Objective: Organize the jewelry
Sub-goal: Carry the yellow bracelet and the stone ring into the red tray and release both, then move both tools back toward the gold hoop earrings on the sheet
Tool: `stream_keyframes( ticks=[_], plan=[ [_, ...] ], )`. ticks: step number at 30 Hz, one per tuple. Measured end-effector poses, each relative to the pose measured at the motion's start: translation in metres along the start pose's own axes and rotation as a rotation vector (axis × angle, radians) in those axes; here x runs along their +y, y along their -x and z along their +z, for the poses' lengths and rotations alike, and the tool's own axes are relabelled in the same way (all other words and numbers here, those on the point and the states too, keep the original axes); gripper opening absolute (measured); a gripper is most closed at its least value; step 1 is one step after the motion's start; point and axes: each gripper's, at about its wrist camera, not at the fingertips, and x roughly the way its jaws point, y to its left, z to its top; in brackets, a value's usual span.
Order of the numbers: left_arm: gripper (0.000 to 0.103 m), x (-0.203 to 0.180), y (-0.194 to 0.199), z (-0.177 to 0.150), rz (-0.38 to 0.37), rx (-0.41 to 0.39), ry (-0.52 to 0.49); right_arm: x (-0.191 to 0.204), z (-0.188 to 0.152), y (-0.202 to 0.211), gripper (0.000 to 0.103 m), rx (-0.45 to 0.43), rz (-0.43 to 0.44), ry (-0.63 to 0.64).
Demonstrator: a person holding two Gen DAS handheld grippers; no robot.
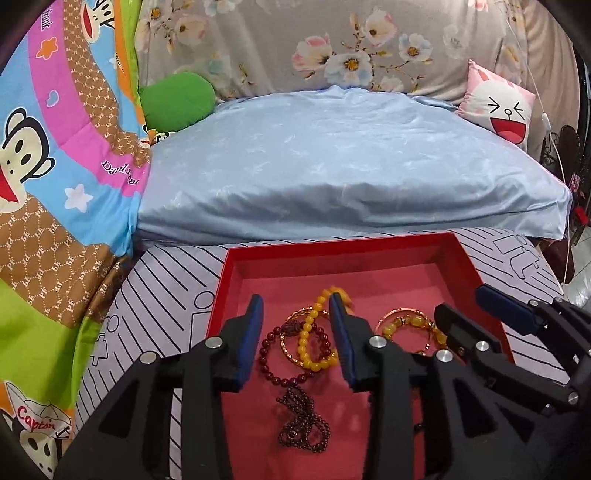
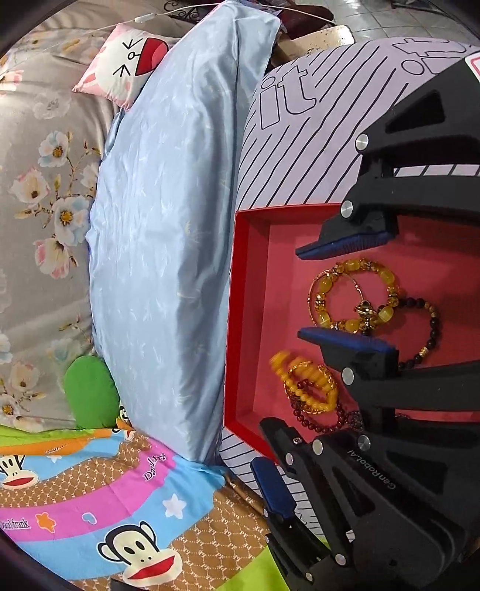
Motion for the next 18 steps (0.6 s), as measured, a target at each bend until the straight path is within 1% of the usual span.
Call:
stream_keyframes(
  ticks=[7, 11, 15, 18],
  plan=[
    [0.035, 0.001, 0.027, -0.003, -0.001, -0.013, 0.017, 0.004, -0.003, 0.031, 0.038, -0.031, 0.003, 0.005],
    [0.035, 0.000, 0.053, -0.009, -0.004, -0.024, 0.015, 0.005, -0.008, 0.054, 0.038, -0.046, 0.014, -0.004],
    [0.035, -0.002, 0.081, -0.021, -0.011, -0.028, 0.015, 0.005, -0.025, 0.085, 0.038, -0.061, 0.030, -0.016],
    [0.035, -0.005, 0.102, -0.039, -0.017, -0.023, 0.017, 0.006, -0.043, 0.107, 0.038, -0.062, 0.056, -0.030]
  ],
)
